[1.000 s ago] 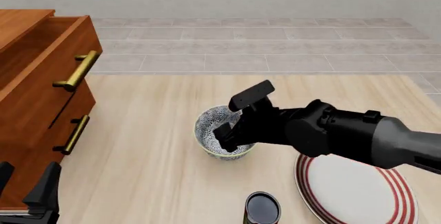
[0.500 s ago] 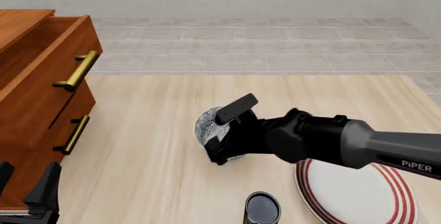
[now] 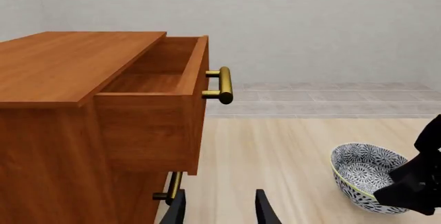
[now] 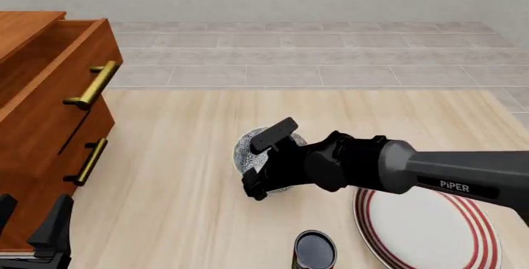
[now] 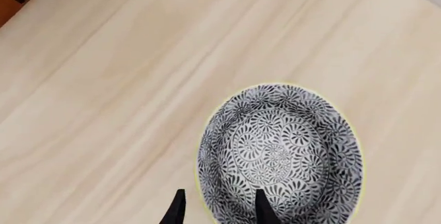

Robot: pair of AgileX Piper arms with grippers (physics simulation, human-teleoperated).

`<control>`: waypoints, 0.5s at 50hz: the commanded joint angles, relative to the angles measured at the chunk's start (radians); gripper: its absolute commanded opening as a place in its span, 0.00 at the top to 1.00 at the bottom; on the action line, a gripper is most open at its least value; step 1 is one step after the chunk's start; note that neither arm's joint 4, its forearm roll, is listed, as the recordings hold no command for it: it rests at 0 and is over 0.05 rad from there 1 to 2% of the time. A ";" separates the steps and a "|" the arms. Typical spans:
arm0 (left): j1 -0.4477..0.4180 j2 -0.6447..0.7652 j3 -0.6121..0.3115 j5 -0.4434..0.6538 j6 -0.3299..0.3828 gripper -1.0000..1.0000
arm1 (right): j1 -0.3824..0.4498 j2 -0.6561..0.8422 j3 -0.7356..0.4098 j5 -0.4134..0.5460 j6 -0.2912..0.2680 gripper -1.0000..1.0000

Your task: Put the bowl on the plate.

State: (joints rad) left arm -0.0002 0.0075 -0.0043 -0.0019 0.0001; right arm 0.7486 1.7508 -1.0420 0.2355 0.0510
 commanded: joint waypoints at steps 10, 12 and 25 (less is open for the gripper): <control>0.000 0.000 0.000 0.000 0.000 0.00 | -0.005 0.071 -0.033 0.002 -0.003 0.00; 0.000 0.000 0.000 0.000 0.000 0.00 | -0.002 0.072 -0.030 -0.002 0.000 0.00; 0.000 0.000 0.000 0.000 0.000 0.00 | 0.013 0.074 -0.009 -0.016 0.014 0.00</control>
State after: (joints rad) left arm -0.0001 0.0075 -0.0043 -0.0019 0.0000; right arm 0.7535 1.8195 -1.0624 0.2285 0.0569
